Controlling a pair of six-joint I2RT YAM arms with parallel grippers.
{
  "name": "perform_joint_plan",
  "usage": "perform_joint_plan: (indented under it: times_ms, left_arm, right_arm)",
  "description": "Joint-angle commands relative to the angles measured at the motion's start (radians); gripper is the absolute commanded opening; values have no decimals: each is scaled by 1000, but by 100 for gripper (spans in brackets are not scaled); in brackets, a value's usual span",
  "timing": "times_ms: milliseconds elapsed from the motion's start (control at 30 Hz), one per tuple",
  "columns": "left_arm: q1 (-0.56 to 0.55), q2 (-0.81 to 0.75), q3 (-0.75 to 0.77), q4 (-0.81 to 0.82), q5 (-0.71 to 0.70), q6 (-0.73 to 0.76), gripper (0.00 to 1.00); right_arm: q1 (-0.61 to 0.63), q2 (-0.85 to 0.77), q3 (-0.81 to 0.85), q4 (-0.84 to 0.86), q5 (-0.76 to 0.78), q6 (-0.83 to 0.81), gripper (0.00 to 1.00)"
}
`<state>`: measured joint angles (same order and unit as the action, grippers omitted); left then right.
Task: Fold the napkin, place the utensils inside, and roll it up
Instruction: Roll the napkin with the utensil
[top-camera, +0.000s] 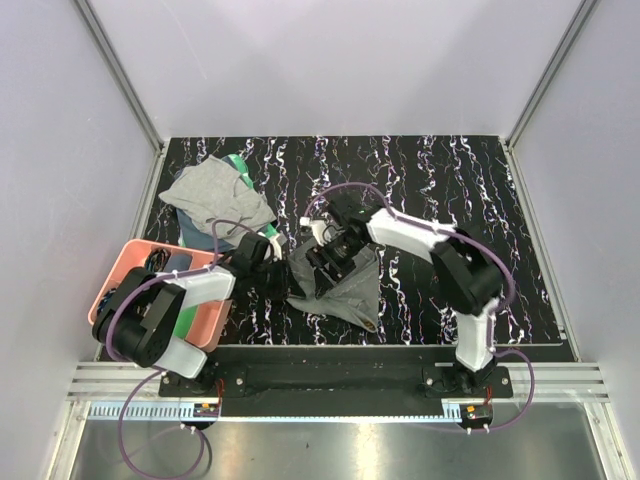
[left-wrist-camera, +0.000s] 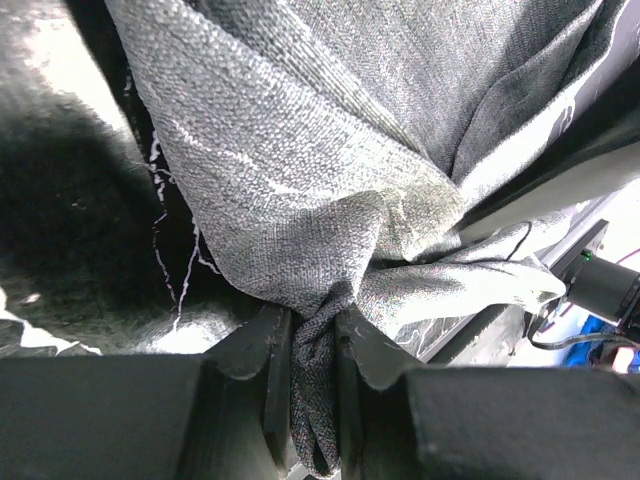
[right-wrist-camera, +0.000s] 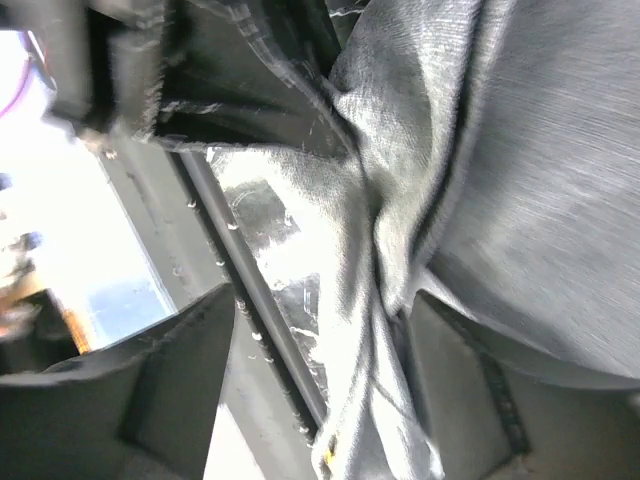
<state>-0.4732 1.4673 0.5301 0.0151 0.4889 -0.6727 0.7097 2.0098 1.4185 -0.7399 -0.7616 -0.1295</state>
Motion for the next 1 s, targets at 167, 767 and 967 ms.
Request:
perform_joint_plan:
  times_ms: [167,767,967]
  left_arm:
    - [2,41,60,-141,57,91,0]
    - [34,57,133,-242,103,165,0]
    - [39,54,140,-254,109,174,0]
  right_arm:
    - [98,-531,-401,355,514,10,93]
    - [263,-404,-429,310,572,166,59]
    - [261,-327,-400,275,506,165,38]
